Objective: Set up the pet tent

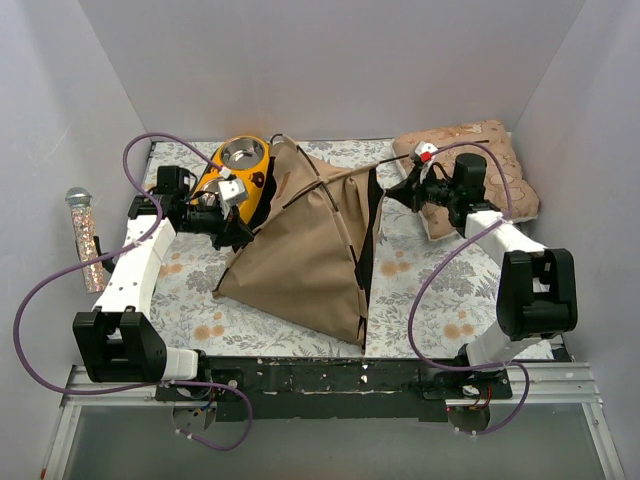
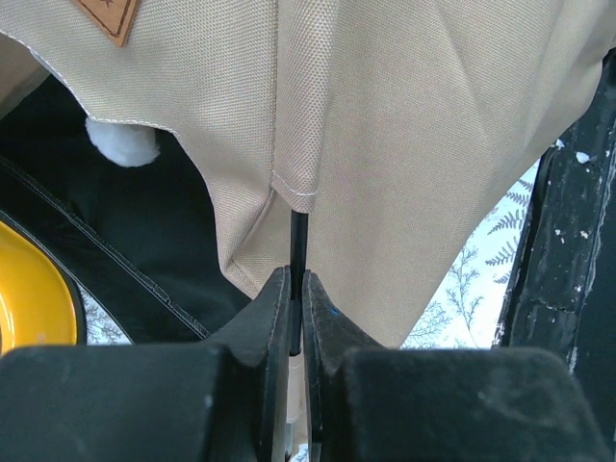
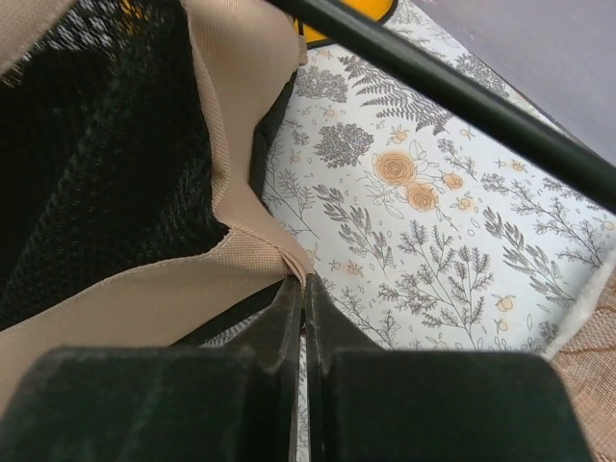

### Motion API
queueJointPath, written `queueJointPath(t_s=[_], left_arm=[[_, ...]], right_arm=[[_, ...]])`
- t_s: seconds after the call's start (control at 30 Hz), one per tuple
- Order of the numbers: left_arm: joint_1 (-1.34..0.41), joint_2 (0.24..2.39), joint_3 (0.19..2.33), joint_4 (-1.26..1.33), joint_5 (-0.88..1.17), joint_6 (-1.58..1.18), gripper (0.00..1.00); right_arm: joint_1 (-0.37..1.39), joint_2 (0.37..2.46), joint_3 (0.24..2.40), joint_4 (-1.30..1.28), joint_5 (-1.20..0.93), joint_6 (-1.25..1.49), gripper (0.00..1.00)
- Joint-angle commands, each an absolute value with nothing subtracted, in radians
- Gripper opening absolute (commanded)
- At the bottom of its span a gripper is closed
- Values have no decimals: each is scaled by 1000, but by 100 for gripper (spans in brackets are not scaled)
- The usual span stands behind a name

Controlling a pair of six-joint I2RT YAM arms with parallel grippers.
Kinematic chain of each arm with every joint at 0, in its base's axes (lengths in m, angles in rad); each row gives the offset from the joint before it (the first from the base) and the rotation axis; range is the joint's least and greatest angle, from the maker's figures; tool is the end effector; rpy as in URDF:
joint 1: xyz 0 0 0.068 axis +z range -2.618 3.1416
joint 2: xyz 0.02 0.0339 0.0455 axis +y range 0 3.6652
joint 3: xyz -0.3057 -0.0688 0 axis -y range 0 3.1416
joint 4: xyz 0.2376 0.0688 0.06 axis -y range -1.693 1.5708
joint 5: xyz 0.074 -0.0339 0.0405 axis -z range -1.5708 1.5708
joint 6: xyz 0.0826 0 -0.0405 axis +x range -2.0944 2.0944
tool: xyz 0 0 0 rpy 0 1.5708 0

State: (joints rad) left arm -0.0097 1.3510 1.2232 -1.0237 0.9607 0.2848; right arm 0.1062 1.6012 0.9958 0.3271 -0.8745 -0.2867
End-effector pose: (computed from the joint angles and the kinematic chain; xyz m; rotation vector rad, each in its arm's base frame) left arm 0.2454 -0.0701 0.3303 0.6071 2.3039 -1.1532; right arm 0.3720 0.1034 0.2983 -0.9169 1.5457 0.6738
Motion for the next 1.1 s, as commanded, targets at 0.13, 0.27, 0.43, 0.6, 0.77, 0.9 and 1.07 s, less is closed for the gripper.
queueJointPath(t_s=[0.13, 0.27, 0.43, 0.6, 0.77, 0.9, 1.07], left_arm=[[-3, 1324, 1242, -936, 917, 88, 0], [-3, 1315, 1278, -859, 991, -49, 38], [-2, 1309, 1359, -741, 1038, -217, 64], [-2, 1267, 1390, -640, 1051, -340, 82], [-2, 1229, 1385, -520, 1057, -486, 89], [-2, 1224, 1385, -413, 1100, -561, 90], [-2, 1221, 1391, -370, 1120, -572, 89]], right_arm=[[94, 1356, 1146, 325, -769, 30, 1], [94, 1306, 1241, 319, -718, 149, 1], [94, 1296, 1359, 288, -667, 202, 1], [98, 1318, 1482, 289, -660, 222, 1], [101, 1367, 1627, 242, -667, 219, 1], [126, 1429, 1762, 152, -725, 173, 1], [225, 1493, 1911, -103, -834, -51, 1]])
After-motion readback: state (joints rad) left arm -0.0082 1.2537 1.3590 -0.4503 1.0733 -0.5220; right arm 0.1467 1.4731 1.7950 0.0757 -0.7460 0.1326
